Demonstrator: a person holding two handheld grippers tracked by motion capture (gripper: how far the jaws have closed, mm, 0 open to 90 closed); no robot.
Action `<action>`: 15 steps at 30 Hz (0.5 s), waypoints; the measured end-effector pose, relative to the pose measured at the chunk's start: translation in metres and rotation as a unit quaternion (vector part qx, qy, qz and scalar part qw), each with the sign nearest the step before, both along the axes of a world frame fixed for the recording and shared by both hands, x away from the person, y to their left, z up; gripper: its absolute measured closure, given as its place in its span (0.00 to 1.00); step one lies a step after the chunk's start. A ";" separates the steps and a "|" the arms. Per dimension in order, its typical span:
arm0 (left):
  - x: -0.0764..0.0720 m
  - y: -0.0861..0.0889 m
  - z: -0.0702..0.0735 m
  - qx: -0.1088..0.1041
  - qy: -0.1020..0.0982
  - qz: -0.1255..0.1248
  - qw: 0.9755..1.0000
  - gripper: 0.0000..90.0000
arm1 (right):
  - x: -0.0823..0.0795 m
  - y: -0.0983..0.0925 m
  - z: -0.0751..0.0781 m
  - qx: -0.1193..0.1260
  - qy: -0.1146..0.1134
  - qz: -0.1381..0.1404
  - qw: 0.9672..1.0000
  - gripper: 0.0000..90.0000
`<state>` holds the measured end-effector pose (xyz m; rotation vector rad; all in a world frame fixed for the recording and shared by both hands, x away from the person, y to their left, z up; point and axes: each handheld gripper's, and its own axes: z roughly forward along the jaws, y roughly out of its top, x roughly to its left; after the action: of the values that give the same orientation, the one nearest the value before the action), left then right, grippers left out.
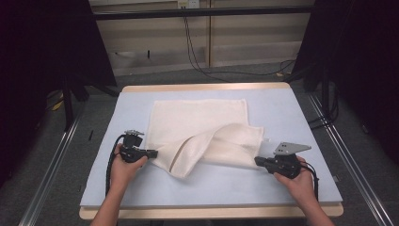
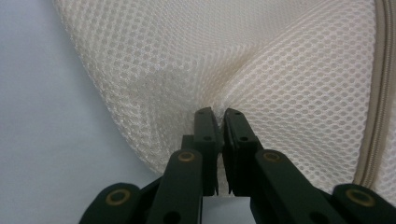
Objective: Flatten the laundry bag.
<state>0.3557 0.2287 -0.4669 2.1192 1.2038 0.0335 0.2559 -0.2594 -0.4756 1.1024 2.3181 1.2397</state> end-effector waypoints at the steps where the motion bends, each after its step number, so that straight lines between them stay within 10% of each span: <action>1: -0.001 0.001 -0.001 -0.011 0.002 0.007 1.000 0.94 | -0.002 0.000 -0.001 0.000 -0.001 0.005 1.000 0.99; 15: -0.010 -0.014 0.017 -0.019 -0.031 -0.021 0.999 0.58 | -0.005 0.000 -0.004 0.008 0.005 0.004 1.000 0.99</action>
<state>0.3454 0.2147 -0.4494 2.0937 1.1152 0.0572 0.2505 -0.2592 -0.4801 1.1090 2.3249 1.2610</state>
